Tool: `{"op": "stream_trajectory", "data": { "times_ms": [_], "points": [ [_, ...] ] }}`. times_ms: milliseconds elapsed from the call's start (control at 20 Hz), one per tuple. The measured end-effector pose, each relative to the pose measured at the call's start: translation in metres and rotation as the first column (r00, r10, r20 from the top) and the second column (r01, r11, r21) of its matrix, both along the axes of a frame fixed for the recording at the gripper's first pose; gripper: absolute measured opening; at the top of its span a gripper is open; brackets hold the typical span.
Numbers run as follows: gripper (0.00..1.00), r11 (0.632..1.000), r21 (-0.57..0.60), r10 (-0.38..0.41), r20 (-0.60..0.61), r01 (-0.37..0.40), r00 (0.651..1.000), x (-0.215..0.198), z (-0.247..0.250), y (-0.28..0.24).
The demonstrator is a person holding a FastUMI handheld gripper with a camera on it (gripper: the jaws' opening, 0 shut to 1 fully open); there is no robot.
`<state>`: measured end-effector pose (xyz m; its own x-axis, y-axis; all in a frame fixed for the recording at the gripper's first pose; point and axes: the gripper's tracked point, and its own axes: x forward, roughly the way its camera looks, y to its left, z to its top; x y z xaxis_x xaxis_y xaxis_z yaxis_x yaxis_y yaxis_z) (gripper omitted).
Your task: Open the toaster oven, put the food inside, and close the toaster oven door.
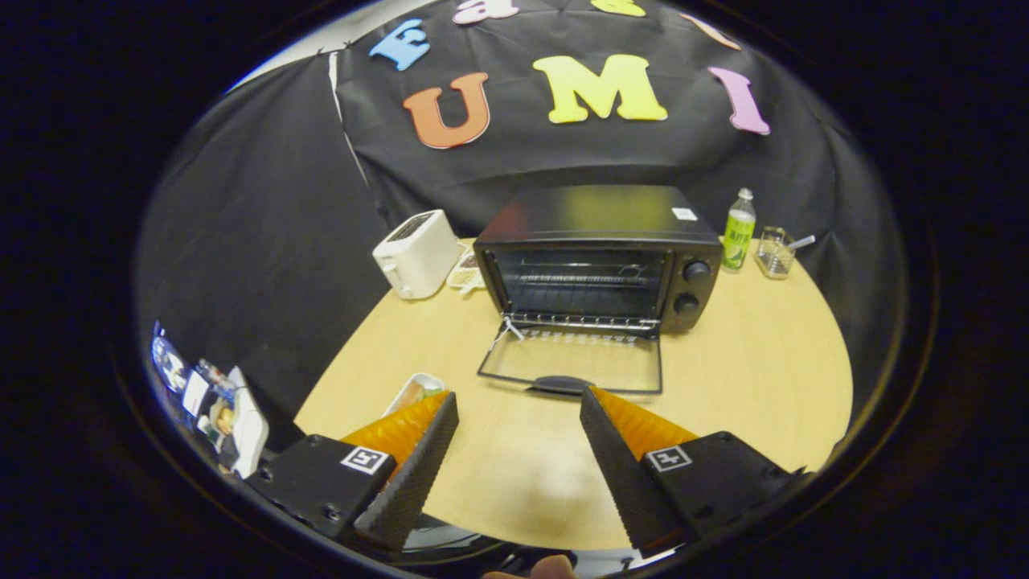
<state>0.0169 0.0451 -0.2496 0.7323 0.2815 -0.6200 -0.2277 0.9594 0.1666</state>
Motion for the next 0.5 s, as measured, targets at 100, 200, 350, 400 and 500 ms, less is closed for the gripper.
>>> {"op": "stream_trajectory", "data": {
  "times_ms": [100,200,350,400,500],
  "points": [
    [1.00,0.998,0.058,0.016,-0.057,-0.013,0.998,-0.007,-0.006,0.019],
    [1.00,0.991,0.126,0.048,-0.128,-0.032,0.991,-0.012,-0.016,0.042],
    [1.00,0.973,0.228,0.087,-0.244,-0.030,0.966,-0.009,-0.039,0.077],
    [1.00,0.967,0.255,0.096,-0.282,-0.022,0.954,-0.007,-0.047,0.087],
    [1.00,0.954,0.300,0.108,-0.355,0.004,0.929,-0.002,-0.064,0.104]
  ]
}}
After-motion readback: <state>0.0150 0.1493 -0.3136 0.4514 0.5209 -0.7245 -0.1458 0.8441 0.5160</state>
